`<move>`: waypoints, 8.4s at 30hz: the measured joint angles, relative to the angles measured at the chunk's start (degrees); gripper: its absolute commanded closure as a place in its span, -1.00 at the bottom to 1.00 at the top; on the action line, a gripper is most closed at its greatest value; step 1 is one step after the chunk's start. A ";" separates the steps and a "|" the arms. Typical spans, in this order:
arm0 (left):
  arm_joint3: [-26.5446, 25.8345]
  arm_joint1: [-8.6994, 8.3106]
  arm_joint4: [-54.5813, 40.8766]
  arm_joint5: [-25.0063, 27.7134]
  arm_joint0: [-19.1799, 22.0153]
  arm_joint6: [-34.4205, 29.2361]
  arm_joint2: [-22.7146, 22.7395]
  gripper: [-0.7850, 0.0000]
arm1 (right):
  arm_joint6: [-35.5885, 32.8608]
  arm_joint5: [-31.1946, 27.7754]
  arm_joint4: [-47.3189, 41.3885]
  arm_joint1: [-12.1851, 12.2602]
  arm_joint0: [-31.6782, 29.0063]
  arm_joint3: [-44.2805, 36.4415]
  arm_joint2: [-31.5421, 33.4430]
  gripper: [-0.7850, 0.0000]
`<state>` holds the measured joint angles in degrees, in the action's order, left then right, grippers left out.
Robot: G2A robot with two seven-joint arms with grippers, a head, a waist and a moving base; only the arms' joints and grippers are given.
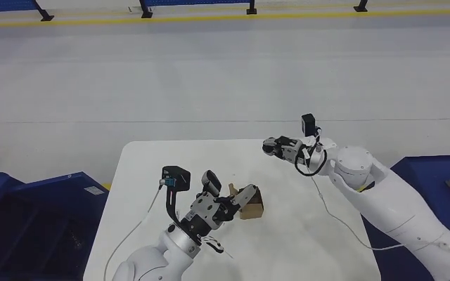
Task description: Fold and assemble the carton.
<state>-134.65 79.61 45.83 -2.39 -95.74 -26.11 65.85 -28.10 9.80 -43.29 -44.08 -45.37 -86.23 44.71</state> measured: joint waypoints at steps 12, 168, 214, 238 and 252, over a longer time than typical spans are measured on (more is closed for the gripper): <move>0.00 0.00 0.00 0.00 0.00 0.00 0.00 -1.00 | -0.20 0.27 -0.53 -0.03 0.27 0.14 0.06 1.00; 10.68 -4.09 -22.73 -24.24 -4.79 -18.80 6.52 -1.00 | -42.79 -9.91 46.62 1.40 -0.12 -3.26 4.17 -1.00; 35.57 -1.15 -22.40 -37.71 10.74 -3.38 -13.99 -1.00 | -37.82 -7.97 60.09 -8.32 2.54 8.13 -12.11 -1.00; 37.23 -1.25 -22.60 -40.79 12.70 -4.08 -15.17 -1.00 | -39.35 -6.82 66.87 -10.13 1.09 5.76 -13.00 -1.00; 38.34 -1.32 -22.62 -41.13 14.26 -4.31 -15.55 -1.00 | -38.76 -5.53 69.04 -10.56 0.69 5.72 -10.95 -1.00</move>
<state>-96.30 78.29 23.20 -43.53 -81.48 -30.42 50.30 -66.86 4.26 25.76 -54.64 -44.67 -80.52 33.76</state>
